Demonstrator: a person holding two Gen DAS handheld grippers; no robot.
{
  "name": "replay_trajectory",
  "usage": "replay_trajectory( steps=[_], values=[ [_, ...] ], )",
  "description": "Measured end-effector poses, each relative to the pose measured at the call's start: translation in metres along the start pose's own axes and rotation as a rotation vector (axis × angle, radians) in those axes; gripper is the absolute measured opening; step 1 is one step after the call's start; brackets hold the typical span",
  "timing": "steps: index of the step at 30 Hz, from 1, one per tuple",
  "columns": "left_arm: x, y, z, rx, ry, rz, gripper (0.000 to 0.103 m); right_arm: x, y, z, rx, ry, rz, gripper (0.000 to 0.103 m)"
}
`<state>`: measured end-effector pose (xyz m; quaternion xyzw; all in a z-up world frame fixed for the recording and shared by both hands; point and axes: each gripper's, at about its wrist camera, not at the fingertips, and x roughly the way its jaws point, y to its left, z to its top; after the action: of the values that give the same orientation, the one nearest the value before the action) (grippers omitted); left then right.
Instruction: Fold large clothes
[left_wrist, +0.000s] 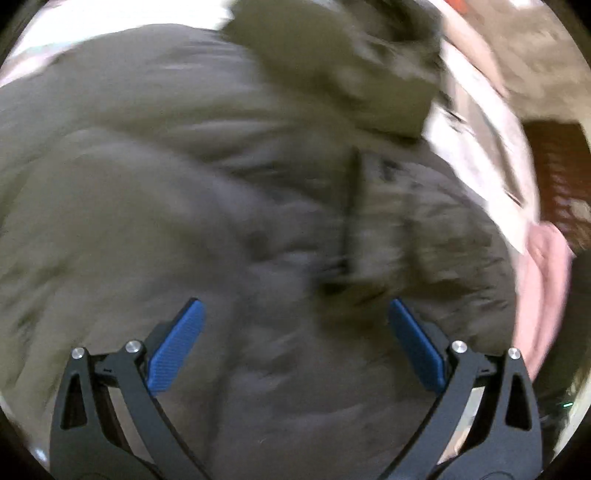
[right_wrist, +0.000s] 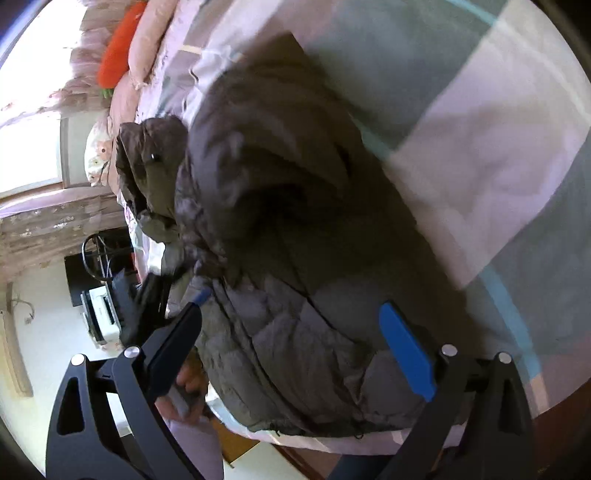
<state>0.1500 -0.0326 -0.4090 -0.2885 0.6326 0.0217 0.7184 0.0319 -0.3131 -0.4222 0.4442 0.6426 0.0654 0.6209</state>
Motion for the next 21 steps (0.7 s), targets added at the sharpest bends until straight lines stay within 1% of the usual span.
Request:
replay_trajectory(
  steps=[2, 3, 4, 5, 6, 7, 8, 9, 10, 12, 13, 15, 16, 17, 18, 19, 20, 21],
  values=[
    [0.038, -0.02, 0.009, 0.056, 0.062, -0.001, 0.101, 0.006, -0.002, 0.005, 0.009, 0.013, -0.007, 0.097],
    [0.049, -0.029, 0.016, 0.068, 0.076, 0.0, 0.099, 0.011, -0.002, 0.009, 0.019, 0.015, -0.018, 0.097],
    [0.065, -0.036, 0.025, 0.08, 0.084, -0.009, 0.085, 0.015, -0.007, 0.014, 0.032, 0.017, -0.016, 0.097],
    [0.066, -0.045, 0.023, 0.084, 0.073, -0.029, 0.066, 0.014, -0.016, 0.01, 0.04, 0.017, -0.005, 0.097],
    [0.069, -0.042, 0.025, 0.059, 0.077, -0.05, 0.035, 0.016, -0.017, 0.013, 0.052, 0.014, 0.014, 0.097],
    [0.073, -0.048, 0.036, 0.024, 0.081, -0.066, 0.025, 0.02, -0.024, 0.016, 0.058, 0.009, 0.032, 0.097],
    [0.075, -0.051, 0.031, -0.013, 0.068, -0.11, 0.017, 0.019, -0.022, 0.021, 0.068, -0.005, 0.072, 0.097],
    [0.071, -0.05, 0.035, -0.026, 0.053, -0.134, 0.015, 0.02, -0.021, 0.025, 0.082, -0.019, 0.128, 0.097],
    [0.056, -0.045, 0.036, -0.009, 0.017, -0.108, 0.014, 0.022, -0.021, 0.03, 0.108, -0.035, 0.206, 0.097],
    [0.023, -0.027, 0.032, 0.007, -0.044, -0.063, 0.014, 0.035, -0.024, 0.039, 0.162, -0.037, 0.31, 0.097],
    [0.01, -0.019, 0.033, 0.009, -0.068, -0.039, 0.014, 0.044, -0.025, 0.042, 0.185, -0.024, 0.332, 0.097],
    [-0.014, 0.001, 0.026, 0.019, -0.077, -0.024, 0.014, 0.07, -0.026, 0.049, 0.243, 0.012, 0.359, 0.097],
    [-0.017, 0.002, 0.024, 0.032, -0.077, -0.025, 0.015, 0.073, -0.027, 0.054, 0.268, -0.015, 0.357, 0.093],
    [-0.027, 0.01, 0.018, 0.044, -0.077, -0.024, 0.015, 0.068, -0.028, 0.062, 0.277, -0.068, 0.345, 0.09],
    [-0.024, 0.001, 0.012, 0.06, -0.076, -0.014, 0.016, 0.053, -0.029, 0.071, 0.275, -0.157, 0.328, 0.09],
    [-0.02, -0.009, 0.006, 0.093, -0.07, 0.017, 0.017, 0.038, -0.031, 0.08, 0.264, -0.241, 0.314, 0.088],
    [-0.021, -0.006, 0.004, 0.109, -0.065, 0.036, 0.018, 0.029, -0.034, 0.089, 0.275, -0.278, 0.322, 0.088],
    [-0.02, -0.002, 0.001, 0.123, -0.057, 0.054, 0.022, 0.031, -0.04, 0.094, 0.329, -0.25, 0.318, 0.088]
  ],
)
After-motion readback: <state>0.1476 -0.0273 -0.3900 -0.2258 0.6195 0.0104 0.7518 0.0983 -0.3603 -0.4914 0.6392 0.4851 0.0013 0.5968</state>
